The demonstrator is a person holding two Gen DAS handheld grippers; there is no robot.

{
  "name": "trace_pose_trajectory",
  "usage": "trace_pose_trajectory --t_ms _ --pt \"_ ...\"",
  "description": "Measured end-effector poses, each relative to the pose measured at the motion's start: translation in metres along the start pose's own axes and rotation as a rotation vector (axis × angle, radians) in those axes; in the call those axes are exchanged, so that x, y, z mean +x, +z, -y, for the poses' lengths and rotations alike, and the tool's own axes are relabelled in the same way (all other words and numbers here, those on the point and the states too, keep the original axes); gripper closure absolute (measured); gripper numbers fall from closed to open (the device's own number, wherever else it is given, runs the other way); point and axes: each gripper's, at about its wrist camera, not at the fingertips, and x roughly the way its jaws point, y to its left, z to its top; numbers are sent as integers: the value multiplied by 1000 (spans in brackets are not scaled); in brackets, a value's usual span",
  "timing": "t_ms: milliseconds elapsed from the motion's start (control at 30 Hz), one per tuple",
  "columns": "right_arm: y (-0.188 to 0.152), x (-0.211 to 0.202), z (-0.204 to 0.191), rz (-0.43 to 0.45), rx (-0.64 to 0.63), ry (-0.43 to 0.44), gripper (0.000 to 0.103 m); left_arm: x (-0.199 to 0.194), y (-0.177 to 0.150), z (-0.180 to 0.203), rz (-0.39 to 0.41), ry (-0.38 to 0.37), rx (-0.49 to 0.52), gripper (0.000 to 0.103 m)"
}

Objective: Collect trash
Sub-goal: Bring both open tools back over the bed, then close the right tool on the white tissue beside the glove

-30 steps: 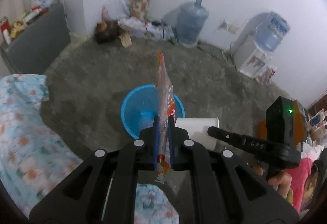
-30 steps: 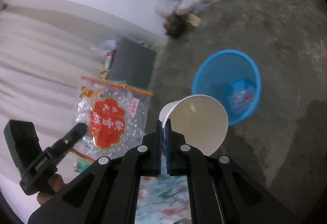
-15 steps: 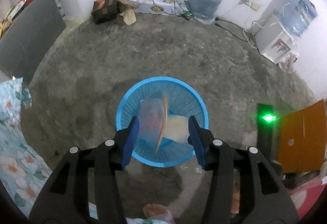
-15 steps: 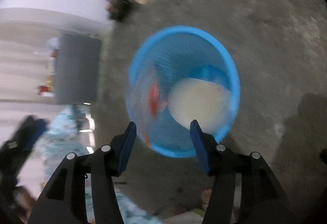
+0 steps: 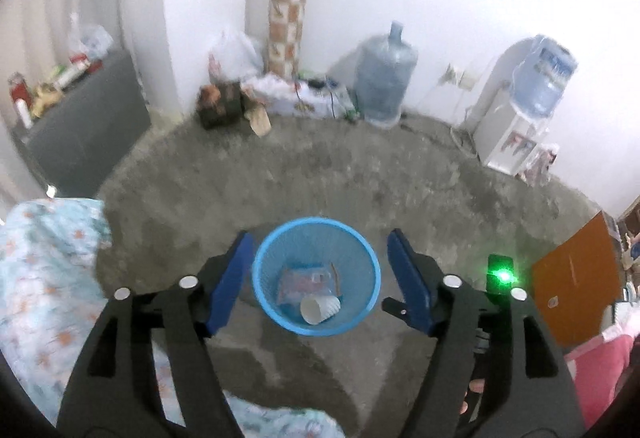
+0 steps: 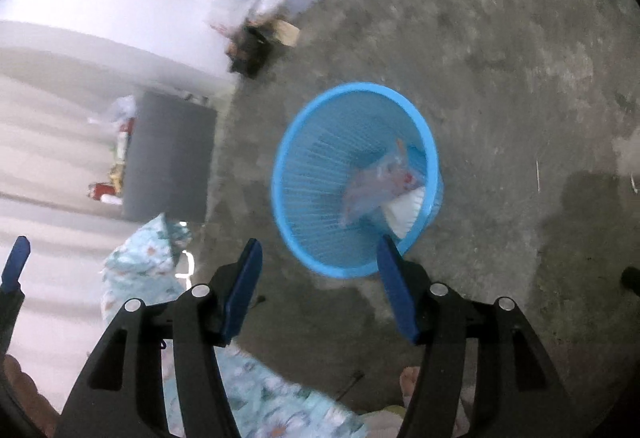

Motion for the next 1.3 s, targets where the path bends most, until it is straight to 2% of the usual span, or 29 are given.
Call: trace_pose_trajectory --t_ms 133,267,467,567,667,867,1100,1233,1300 --pt "-26 -43 -40 45 -103 43 35 -81 -21 -10 69 19 -7 26" --pt "-50 -75 -85 39 -250 93 30 -152 -54 -19 123 71 16 22" --pt "-95 -98 -139 -71 -442 209 30 -253 -119 -54 219 249 -13 20" --pt "-118 -99 -156 -128 -503 243 30 -299 -156 -80 245 397 -64 20" --pt "-140 -94 -170 -196 -542 289 30 -333 -187 -99 261 476 -120 20" --pt "-186 -82 -199 -337 -574 353 30 -362 -239 -123 280 514 -186 20" --pt "-240 -58 -221 -531 -569 430 31 -339 -278 -124 259 509 -202 20" --pt "-263 -34 -226 -614 -525 410 41 -323 -293 -133 234 458 -263 20" --pt "-269 -24 -226 -650 -490 411 50 -315 -299 -137 216 450 -290 20"
